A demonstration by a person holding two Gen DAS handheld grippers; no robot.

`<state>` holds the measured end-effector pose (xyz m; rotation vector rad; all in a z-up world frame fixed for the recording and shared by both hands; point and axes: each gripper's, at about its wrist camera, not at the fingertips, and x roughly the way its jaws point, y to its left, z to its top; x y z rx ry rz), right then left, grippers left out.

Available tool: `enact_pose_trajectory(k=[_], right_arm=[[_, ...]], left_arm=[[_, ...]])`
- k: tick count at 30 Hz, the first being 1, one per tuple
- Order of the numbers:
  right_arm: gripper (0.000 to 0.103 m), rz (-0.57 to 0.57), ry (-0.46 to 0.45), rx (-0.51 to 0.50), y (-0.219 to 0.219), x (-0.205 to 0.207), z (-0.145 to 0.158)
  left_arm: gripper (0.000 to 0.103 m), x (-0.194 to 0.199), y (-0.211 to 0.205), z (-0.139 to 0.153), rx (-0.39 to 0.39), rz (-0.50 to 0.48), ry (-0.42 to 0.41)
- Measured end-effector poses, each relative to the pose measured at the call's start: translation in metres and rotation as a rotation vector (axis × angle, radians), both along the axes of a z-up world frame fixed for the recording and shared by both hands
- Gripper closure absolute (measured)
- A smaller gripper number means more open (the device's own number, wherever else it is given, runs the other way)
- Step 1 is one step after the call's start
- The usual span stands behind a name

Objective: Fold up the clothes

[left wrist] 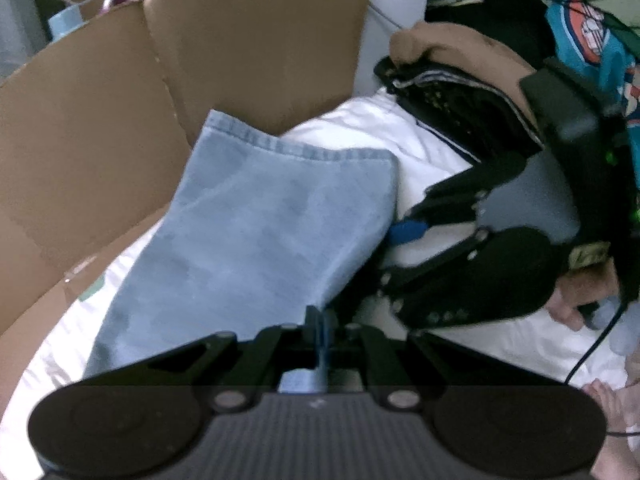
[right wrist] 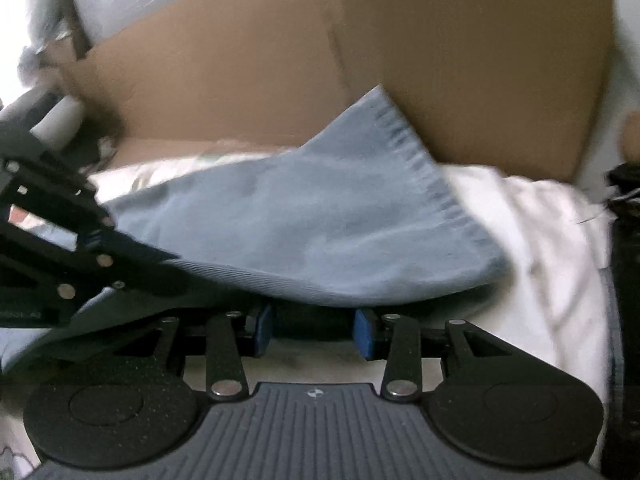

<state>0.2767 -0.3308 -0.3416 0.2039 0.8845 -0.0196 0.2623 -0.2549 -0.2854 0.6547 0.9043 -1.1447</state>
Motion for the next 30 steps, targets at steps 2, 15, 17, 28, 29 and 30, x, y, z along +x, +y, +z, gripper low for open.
enact_pose_trajectory(k=[2,15,17,28,29,30], right_arm=[[0.057,0.005,0.018,-0.023,0.001,-0.006,-0.005],[0.057,-0.119,0.019,0.005,-0.018,-0.067,0.008],[0.057,-0.137,0.003,0.019,-0.022,-0.075,0.012],[0.057,-0.012,-0.008,0.111,-0.03,-0.058,0.02],[0.057,0.021,-0.002,0.113,-0.027,-0.054,0.019],[0.057,0.055,0.006,0.114,-0.024,-0.049,0.018]], left_arm=[[0.101,-0.003,-0.003,-0.004,0.012,-0.012,0.003],[0.096,-0.026,-0.017,-0.036,0.142,-0.101,0.027],[0.096,-0.026,-0.016,-0.032,0.148,-0.095,0.029],[0.055,0.003,0.018,0.012,0.121,-0.029,0.104],[0.055,0.01,0.025,0.018,0.117,-0.017,0.099],[0.055,0.017,0.032,0.023,0.116,0.002,0.094]])
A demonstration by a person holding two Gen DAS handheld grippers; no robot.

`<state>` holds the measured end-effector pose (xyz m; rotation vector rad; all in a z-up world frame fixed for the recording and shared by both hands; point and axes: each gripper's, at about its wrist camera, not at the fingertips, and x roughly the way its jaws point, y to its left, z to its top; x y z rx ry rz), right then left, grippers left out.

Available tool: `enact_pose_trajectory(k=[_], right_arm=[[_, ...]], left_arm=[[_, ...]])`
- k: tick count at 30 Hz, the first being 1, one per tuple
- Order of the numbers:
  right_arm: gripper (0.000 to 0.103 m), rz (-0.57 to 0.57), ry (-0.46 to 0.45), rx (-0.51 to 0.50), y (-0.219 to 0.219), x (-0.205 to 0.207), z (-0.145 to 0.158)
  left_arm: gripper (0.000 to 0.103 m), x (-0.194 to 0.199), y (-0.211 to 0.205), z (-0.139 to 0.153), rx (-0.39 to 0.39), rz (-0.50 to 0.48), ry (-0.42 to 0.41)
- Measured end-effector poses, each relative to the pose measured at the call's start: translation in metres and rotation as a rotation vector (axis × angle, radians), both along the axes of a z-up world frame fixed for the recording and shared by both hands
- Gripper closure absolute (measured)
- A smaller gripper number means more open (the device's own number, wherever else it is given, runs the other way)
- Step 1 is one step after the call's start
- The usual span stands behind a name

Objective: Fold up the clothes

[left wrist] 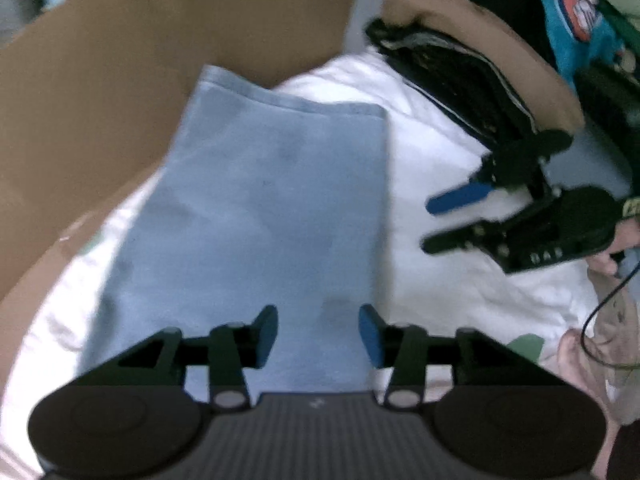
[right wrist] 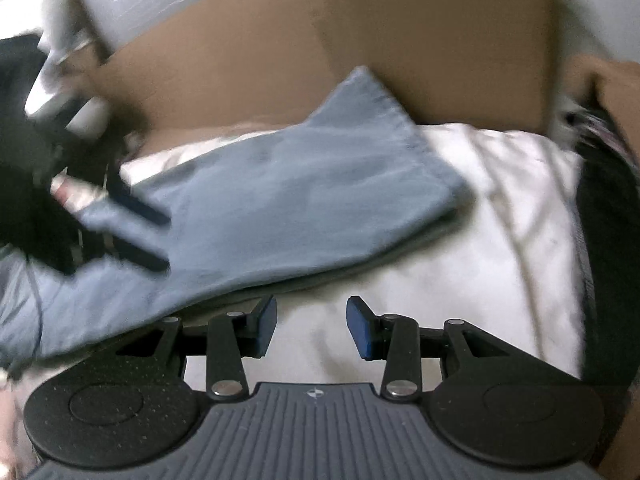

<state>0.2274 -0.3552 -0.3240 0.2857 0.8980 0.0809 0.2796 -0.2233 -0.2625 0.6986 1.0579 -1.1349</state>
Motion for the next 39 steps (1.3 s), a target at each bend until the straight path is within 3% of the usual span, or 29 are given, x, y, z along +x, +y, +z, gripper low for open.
enact_pose_trajectory(k=[8,13,16,23,32,39], right_arm=[[0.057,0.286,0.056,-0.027,0.037,0.023,-0.007],[0.057,0.382,0.019,-0.085,0.058,0.027,-0.005],[0.057,0.437,-0.025,-0.136,0.079,0.03,-0.004],[0.057,0.496,-0.018,-0.131,0.105,0.028,-0.007],[0.057,0.504,-0.003,-0.156,0.125,0.01,-0.013],[0.057,0.449,0.038,-0.154,0.138,0.006,-0.022]], left_arm=[[0.055,0.03,0.067,0.035,-0.003,0.181,-0.07],[0.055,0.028,0.099,0.045,0.042,0.337,-0.087],[0.052,0.016,0.115,0.05,0.019,0.379,-0.097],[0.047,-0.007,0.139,0.048,-0.044,0.368,-0.14],[0.047,-0.044,0.151,0.009,-0.057,0.321,-0.257],[0.045,-0.084,0.159,-0.032,-0.082,0.358,-0.225]])
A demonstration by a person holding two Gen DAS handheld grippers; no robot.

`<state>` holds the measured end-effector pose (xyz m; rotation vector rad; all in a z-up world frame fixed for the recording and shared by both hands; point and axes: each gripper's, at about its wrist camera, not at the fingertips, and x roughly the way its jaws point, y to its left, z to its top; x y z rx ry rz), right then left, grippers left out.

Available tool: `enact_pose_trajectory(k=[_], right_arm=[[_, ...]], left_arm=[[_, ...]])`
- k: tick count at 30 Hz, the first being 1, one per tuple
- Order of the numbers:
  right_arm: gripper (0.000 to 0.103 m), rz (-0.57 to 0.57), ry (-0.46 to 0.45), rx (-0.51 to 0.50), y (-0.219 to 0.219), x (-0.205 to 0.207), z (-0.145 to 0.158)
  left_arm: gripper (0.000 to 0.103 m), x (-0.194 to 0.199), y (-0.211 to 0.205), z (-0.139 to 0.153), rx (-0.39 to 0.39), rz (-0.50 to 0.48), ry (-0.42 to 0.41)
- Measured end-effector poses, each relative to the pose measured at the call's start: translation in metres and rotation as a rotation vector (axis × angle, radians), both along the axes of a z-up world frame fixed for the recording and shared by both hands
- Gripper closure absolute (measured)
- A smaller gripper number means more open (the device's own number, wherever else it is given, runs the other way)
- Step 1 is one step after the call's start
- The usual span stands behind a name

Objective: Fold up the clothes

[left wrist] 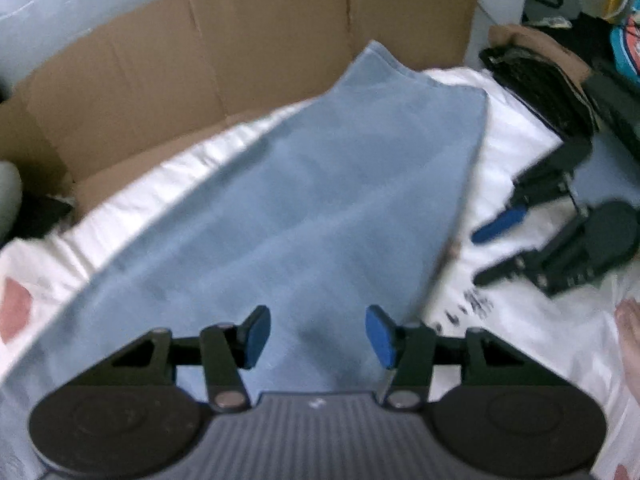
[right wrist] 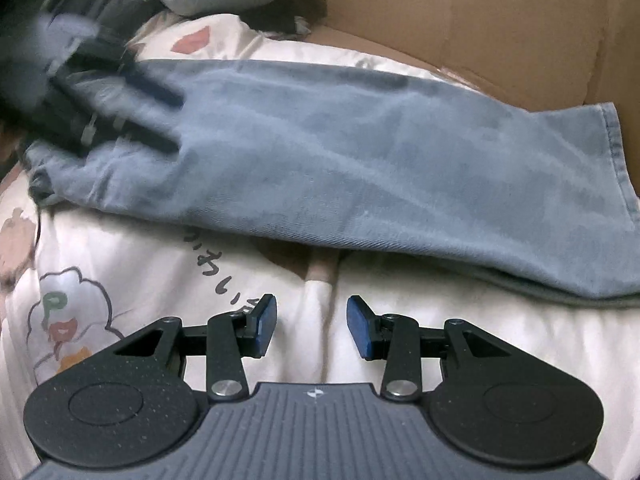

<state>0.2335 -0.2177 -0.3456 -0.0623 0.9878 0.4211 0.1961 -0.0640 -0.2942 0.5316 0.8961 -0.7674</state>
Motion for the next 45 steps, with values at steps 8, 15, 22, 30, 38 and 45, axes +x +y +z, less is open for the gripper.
enact_pose_trajectory(k=[8,15,22,30,38,45], right_arm=[[0.056,0.027,0.01,-0.018,0.009,0.001,-0.003],[0.056,0.053,0.005,-0.015,0.02,0.001,-0.003],[0.056,0.046,-0.035,-0.015,0.025,0.006,0.002],[0.056,0.053,-0.088,0.015,0.03,0.019,0.017],[0.056,-0.025,-0.129,0.055,0.025,0.041,0.032],[0.056,-0.127,-0.084,0.101,0.019,0.065,0.016]], left_arm=[[0.029,-0.041,-0.012,-0.039,0.167,-0.084,-0.172],[0.023,-0.039,-0.007,-0.046,0.169,-0.042,-0.19],[0.059,-0.036,0.009,-0.032,0.079,0.003,-0.198],[0.094,-0.035,0.012,-0.01,-0.036,0.028,-0.219],[0.094,-0.011,0.025,0.01,-0.124,0.109,-0.123],[0.094,-0.009,0.025,0.009,-0.128,0.115,-0.09]])
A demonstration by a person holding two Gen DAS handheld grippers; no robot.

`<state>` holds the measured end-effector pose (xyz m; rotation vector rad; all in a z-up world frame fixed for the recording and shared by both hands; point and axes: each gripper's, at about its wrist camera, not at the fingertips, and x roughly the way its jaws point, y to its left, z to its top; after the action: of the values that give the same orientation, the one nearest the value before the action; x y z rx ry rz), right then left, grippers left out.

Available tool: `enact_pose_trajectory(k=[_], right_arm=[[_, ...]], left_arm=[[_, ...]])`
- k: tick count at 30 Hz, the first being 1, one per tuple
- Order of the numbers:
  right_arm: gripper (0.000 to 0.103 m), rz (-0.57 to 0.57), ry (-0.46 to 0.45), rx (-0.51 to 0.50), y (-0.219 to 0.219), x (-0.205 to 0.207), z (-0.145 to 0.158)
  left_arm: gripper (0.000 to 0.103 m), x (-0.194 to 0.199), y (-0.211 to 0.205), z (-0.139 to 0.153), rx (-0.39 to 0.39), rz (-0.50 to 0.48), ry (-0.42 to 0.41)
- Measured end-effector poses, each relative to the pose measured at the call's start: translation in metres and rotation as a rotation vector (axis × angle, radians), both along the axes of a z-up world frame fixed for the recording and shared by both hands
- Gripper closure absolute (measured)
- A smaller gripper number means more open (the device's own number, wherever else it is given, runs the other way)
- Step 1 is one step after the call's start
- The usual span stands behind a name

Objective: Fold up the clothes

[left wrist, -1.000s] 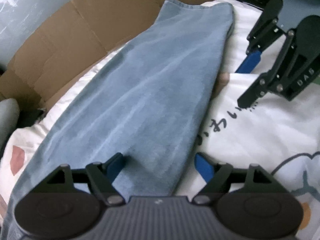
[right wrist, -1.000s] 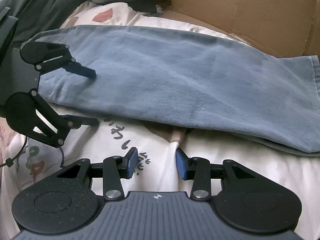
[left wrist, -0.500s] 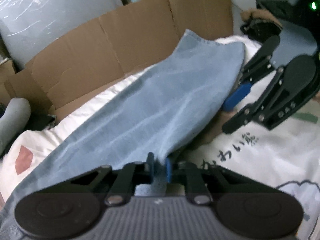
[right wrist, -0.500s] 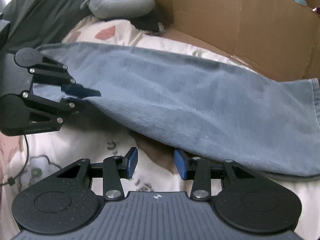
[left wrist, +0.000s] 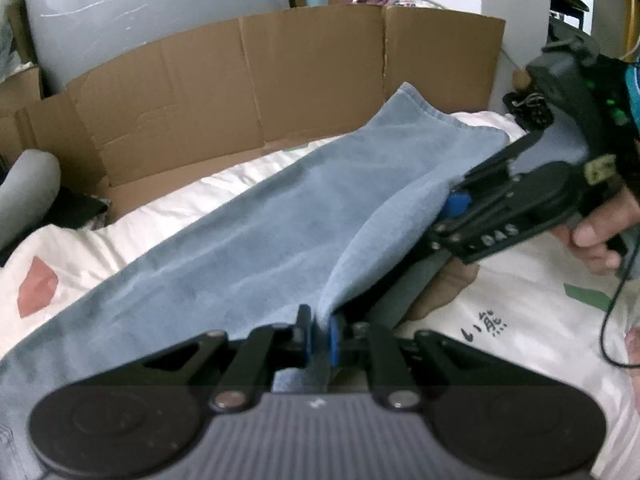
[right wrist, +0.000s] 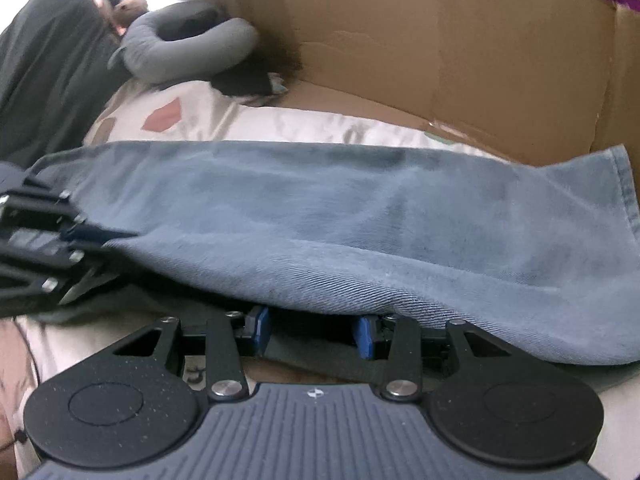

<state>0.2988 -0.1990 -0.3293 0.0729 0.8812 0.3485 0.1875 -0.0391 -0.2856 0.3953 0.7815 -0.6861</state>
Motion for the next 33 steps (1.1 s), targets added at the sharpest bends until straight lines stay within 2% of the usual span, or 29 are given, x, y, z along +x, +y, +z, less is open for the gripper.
enact_pose_trajectory(k=[5,10,14,19,23,26,28,30,33], right_arm=[[0.056,-0.058,0.08,0.038,-0.003,0.012,-0.018],[0.057,0.037,0.102,-0.01,0.007,-0.002,-0.02],[0.057,0.131,0.098,-0.107,0.015,-0.021,-0.02],[0.055,0.145,0.123,-0.145,0.009,-0.033,-0.021],[0.055,0.144,0.161,-0.138,0.004,-0.039,-0.019],[0.055,0.151,0.184,-0.086,-0.003,-0.042,-0.014],[0.055,0.167,0.176,-0.06,-0.006,-0.046,-0.007],[0.055,0.191,0.162,-0.04,-0.005,-0.049,-0.001],[0.055,0.24,0.141,-0.026,0.003,-0.052,0.006]], left_arm=[[0.094,0.0,0.0,-0.001,0.0,0.0,0.009],[0.094,-0.002,-0.002,-0.006,0.013,-0.016,0.032],[0.094,-0.006,-0.008,-0.016,0.051,-0.024,0.058],[0.092,-0.015,-0.013,-0.038,0.115,-0.065,0.073],[0.085,-0.025,-0.012,-0.045,0.16,-0.089,0.058],[0.072,-0.03,-0.002,-0.041,0.16,-0.088,0.073],[0.064,-0.032,0.011,-0.033,0.133,-0.071,0.097],[0.046,-0.037,0.026,-0.025,0.111,-0.044,0.105],[0.04,-0.046,0.047,-0.018,0.141,-0.009,0.064]])
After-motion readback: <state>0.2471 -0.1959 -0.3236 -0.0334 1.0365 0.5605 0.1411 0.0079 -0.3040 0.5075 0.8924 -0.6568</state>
